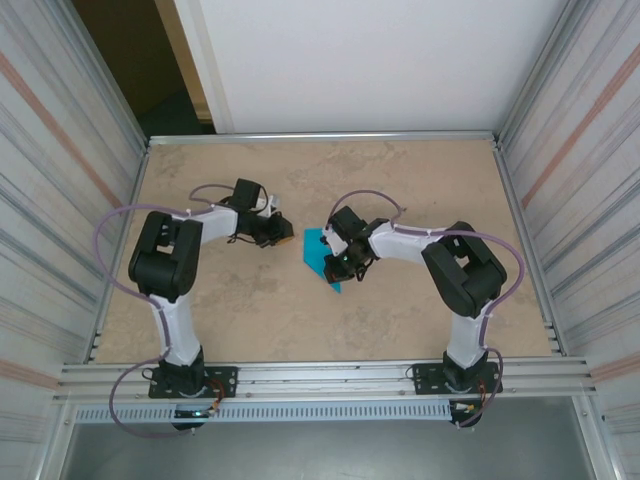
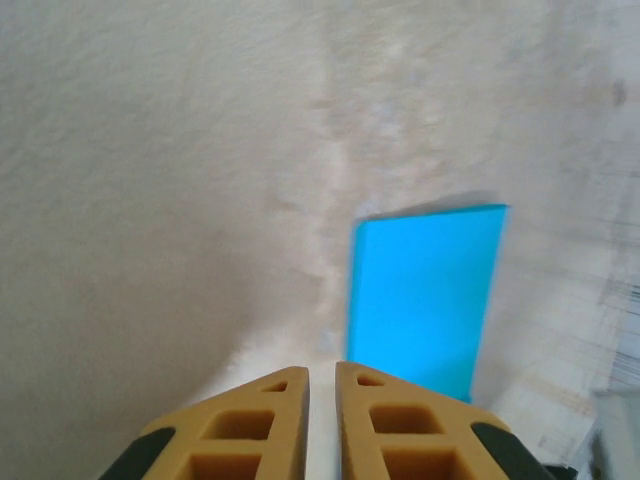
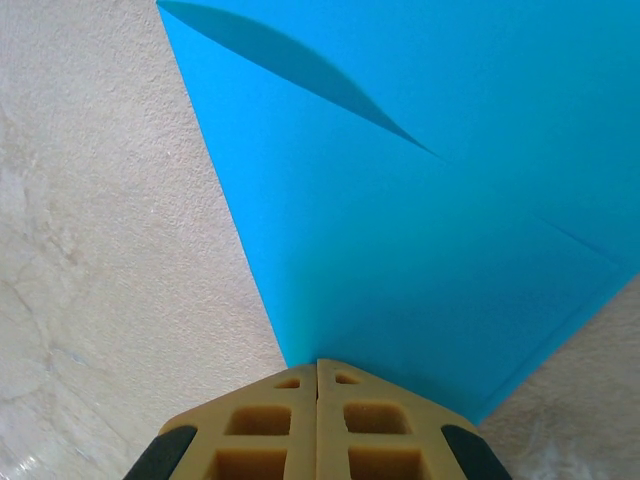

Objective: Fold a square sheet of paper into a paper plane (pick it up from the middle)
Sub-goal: Third fold the triangle at the center of the table.

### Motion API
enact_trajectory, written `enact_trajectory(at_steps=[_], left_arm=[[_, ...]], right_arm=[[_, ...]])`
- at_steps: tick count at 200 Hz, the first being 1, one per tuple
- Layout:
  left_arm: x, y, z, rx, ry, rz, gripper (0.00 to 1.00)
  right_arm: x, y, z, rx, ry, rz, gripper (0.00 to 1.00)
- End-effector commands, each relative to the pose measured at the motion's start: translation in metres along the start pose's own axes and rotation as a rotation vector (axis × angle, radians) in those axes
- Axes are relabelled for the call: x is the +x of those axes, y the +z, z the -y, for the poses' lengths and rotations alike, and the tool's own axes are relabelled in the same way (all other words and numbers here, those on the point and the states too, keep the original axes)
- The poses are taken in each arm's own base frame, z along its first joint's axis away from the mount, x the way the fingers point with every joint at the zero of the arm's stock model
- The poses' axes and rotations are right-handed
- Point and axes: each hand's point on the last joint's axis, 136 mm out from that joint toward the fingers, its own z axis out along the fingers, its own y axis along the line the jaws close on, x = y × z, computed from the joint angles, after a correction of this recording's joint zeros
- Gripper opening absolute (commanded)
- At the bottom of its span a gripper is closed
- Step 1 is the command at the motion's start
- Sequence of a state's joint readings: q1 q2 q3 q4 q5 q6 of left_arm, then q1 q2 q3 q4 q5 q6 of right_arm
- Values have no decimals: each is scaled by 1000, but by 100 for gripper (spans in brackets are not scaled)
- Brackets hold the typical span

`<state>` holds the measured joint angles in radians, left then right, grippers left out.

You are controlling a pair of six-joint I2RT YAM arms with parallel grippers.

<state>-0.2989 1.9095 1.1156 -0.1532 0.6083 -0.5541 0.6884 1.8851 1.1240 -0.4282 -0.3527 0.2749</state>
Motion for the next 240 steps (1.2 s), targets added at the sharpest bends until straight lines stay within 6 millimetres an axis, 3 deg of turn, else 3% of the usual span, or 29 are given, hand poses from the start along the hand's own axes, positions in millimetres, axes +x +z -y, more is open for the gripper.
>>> enact_trajectory(at_steps=[1,38,75,124,170,201,219,240], left_arm=[[5,-21,38,80,79,67,15],[47,1,51,159,79,6,11],[75,24,62,171,100,-57,7],[92,42,41,137,56,-128,4],[99,47,21,35,44,-180,4],[106,49,4,-35,-14,-224,3],[113,49,-6,-80,-45,-242,4],[119,48,-15,-116,-96,-241,4]], right_arm=[[31,13,39,129,-60,-147,1],[24,17,35,102,-129,-146,1],[27,23,31,67,-119,-172,1],[33,26,31,46,-101,-197,1],[32,22,22,0,-80,-184,2],[5,-7,-1,-64,-28,-53,5],[-20,-34,-16,-131,88,80,11],[-29,-47,-25,-154,233,168,12]])
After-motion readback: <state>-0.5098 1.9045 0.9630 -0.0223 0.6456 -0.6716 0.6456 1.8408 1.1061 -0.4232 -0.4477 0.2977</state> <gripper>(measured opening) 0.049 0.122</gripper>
